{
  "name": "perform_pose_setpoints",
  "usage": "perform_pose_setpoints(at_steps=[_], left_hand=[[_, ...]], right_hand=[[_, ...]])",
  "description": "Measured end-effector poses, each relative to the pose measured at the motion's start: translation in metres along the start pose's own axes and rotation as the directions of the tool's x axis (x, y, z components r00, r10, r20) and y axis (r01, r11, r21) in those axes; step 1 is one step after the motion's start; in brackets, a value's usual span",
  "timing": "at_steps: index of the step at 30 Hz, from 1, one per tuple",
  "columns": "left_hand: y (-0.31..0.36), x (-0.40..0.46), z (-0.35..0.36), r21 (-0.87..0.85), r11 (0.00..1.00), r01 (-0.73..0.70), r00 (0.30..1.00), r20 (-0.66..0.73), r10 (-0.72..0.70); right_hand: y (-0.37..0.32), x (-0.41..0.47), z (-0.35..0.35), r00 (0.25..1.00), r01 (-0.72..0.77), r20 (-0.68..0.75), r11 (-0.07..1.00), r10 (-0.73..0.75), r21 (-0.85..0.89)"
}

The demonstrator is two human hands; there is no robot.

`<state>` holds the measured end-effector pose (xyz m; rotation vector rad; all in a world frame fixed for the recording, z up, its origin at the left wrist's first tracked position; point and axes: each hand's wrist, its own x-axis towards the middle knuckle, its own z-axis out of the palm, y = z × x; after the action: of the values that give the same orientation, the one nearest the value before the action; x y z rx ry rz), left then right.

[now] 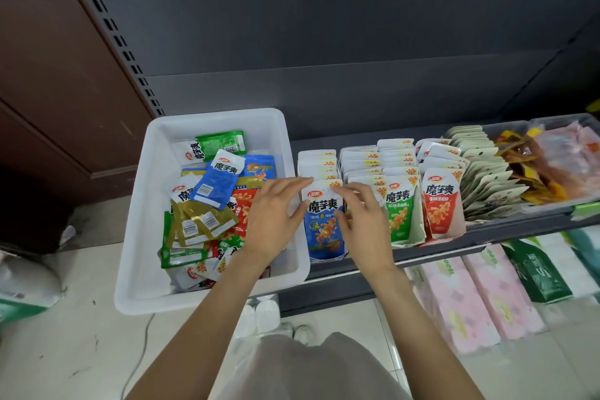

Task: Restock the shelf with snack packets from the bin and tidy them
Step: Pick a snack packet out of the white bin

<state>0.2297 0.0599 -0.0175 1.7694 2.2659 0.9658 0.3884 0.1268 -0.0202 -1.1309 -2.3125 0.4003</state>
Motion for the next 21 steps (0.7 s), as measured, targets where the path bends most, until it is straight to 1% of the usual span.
perform_pose_setpoints(at_steps=[2,4,5,8,11,14,15,16,18,19,21], left_hand=[[-0.001,0.002,0.002,0.093,0.996,-0.018,1.0,0.012,0.017],[-0.001,0.003,0.004,0.163,0.986,-0.024,0.998,0.058,0.015],[-0.001,0.004,0.005,0.181,0.983,-0.02,0.997,0.077,0.006],[0.001,0.006,0.007,0.216,0.976,-0.013,0.996,0.084,-0.005],[0.003,0.006,0.007,0.189,0.981,-0.035,0.997,0.069,0.022],[-0.001,0.0,0.001,0.091,0.994,-0.059,0.998,0.003,0.059],[-0.004,-0.004,-0.004,0.063,0.997,-0.054,0.998,-0.038,0.056],[-0.008,-0.008,-0.009,0.038,0.999,-0.036,0.996,-0.086,0.039],[-0.02,-0.019,-0.023,0.013,0.999,0.038,0.984,-0.175,-0.035],[-0.029,-0.026,-0.03,0.013,0.996,0.086,0.973,-0.214,-0.081],[-0.052,-0.038,-0.045,0.034,0.983,0.182,0.946,-0.28,-0.165]], right_hand=[[-0.003,-0.002,0.0,0.997,0.067,-0.031,0.984,-0.073,-0.163],[-0.005,-0.006,0.002,0.994,0.08,-0.049,0.954,-0.098,-0.287],[-0.005,-0.007,0.005,0.994,0.083,-0.047,0.947,-0.103,-0.31],[-0.005,-0.011,0.008,0.994,0.094,-0.036,0.958,-0.107,-0.271],[-0.012,-0.011,0.0,0.992,0.084,-0.072,0.955,-0.108,-0.286],[-0.023,-0.005,-0.01,0.99,0.087,-0.095,0.976,-0.108,-0.198],[-0.027,-0.001,-0.012,0.991,0.093,-0.082,0.988,-0.104,-0.12],[-0.031,0.003,-0.013,0.994,0.101,-0.05,0.995,-0.101,-0.002],[-0.044,0.013,-0.013,0.991,0.121,0.036,0.967,-0.132,0.224],[-0.052,0.019,-0.009,0.984,0.132,0.08,0.949,-0.161,0.286],[-0.072,0.033,0.008,0.96,0.151,0.174,0.928,-0.22,0.34]])
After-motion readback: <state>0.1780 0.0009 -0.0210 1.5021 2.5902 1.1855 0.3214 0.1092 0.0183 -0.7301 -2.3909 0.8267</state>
